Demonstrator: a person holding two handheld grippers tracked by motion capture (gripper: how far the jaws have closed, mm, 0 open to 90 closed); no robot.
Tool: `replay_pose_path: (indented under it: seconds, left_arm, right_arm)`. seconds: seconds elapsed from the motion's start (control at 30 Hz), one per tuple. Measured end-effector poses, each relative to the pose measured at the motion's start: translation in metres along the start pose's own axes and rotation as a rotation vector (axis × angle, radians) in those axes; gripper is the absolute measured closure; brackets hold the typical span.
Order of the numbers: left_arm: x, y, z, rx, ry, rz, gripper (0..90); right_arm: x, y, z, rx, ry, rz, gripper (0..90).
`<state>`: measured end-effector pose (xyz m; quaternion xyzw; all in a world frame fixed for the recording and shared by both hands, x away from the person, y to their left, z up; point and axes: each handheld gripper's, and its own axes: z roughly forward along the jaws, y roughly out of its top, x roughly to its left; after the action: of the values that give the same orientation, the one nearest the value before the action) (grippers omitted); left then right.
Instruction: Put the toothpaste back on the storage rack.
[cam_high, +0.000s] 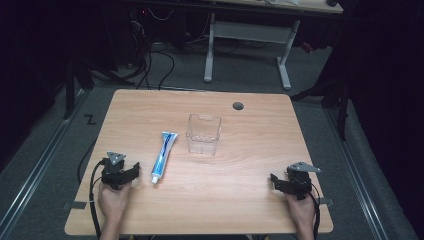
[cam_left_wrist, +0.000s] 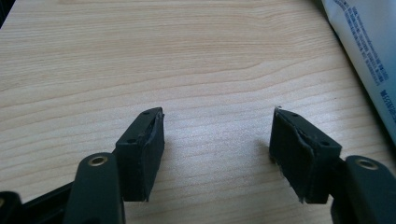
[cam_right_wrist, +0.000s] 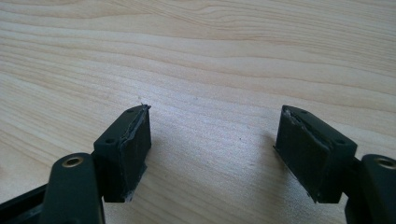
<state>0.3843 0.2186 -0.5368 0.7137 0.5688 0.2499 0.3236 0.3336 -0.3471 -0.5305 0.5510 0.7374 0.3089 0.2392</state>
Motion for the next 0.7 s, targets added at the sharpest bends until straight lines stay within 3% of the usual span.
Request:
replay_pose_path:
  seconds: [0.7]
  left_arm:
    - [-0.0012, -0.0003, 0.0002, 0.002, -0.016, 0.012, 31.3]
  right_arm:
    - [-0.0001, 0.0000, 0.0000, 0.000, 0.000, -0.005, 26.3]
